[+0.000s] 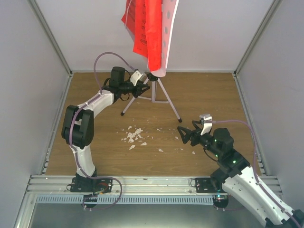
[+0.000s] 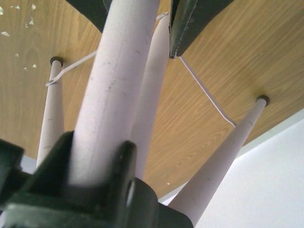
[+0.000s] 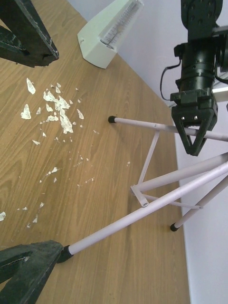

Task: Pack up the instrument practice props

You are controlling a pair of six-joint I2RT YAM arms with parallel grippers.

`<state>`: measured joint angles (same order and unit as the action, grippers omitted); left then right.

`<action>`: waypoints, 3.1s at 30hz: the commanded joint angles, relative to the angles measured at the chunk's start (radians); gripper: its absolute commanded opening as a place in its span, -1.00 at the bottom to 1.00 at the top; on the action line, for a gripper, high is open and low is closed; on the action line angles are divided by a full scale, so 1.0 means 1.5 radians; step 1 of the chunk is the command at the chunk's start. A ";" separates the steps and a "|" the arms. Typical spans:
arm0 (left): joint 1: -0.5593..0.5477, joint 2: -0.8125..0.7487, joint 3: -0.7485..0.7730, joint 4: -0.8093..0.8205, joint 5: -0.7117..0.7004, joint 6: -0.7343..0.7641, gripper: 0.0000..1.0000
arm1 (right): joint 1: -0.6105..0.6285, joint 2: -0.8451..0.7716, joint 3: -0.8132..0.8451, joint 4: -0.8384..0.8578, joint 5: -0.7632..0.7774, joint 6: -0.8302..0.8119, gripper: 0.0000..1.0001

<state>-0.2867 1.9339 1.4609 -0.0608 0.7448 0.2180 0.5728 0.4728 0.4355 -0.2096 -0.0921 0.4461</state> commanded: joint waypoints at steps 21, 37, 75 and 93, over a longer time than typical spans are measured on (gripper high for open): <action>-0.266 -0.263 -0.308 0.134 -0.558 -0.316 -0.99 | -0.004 0.017 -0.034 0.052 0.000 0.013 0.99; -0.450 -0.205 -0.229 -0.037 -0.789 -0.625 -0.84 | -0.004 0.030 -0.038 0.020 0.060 0.045 0.99; 0.091 -0.669 -0.319 -0.217 -0.464 -0.241 0.98 | 0.119 0.460 0.332 -0.016 0.153 0.144 0.62; 0.105 -0.707 -0.417 -0.135 -0.569 -0.196 0.98 | 0.188 0.627 0.423 -0.029 0.308 0.082 -0.32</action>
<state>-0.1432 0.8814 0.8444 -0.3405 -0.0925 -0.0883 0.8448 1.4071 1.0477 -0.2462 0.3260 0.5987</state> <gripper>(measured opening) 0.990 0.398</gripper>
